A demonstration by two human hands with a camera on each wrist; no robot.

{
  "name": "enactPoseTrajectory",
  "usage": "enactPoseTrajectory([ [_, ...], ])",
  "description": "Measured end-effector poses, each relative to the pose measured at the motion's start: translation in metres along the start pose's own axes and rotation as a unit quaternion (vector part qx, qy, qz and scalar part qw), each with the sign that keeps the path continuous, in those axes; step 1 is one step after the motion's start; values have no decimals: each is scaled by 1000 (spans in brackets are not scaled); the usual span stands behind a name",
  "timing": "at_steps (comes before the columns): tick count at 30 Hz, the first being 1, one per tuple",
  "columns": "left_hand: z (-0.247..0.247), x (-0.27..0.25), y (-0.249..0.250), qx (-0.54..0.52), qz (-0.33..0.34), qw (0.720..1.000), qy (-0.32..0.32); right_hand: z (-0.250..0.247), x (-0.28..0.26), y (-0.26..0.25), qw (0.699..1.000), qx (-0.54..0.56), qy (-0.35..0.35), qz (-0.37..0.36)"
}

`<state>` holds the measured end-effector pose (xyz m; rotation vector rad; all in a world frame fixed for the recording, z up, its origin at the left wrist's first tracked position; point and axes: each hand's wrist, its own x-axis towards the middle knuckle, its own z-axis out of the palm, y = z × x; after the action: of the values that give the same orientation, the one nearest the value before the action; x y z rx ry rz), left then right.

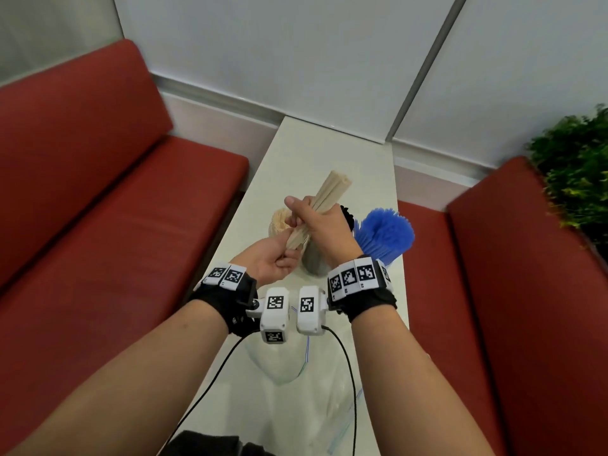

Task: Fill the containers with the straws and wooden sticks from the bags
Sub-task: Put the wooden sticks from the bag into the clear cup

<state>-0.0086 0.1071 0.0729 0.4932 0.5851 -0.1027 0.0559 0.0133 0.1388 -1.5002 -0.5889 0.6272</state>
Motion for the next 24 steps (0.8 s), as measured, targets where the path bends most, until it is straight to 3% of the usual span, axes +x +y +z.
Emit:
enactPoseTrajectory([
  [3, -15, 11, 0, 21, 24, 998, 58, -19, 10, 0, 989, -130, -67, 38],
  [6, -27, 25, -2, 32, 47, 993, 99, -33, 22, -3, 974, -167, -118, 95],
  [10, -37, 48, -7, 84, 66, 976, 189, -35, 45, 1, 964, -208, -120, 113],
  [14, -46, 65, -5, 176, 95, 934, 297, -35, 72, 9, 951, -258, -117, 125],
  [20, -57, 80, -1, 314, 141, 886, 312, -35, 103, 16, 939, -300, -104, 136],
  [24, -60, 89, 3, 349, 146, 873, 309, -38, 118, 18, 949, -280, -74, 127],
])
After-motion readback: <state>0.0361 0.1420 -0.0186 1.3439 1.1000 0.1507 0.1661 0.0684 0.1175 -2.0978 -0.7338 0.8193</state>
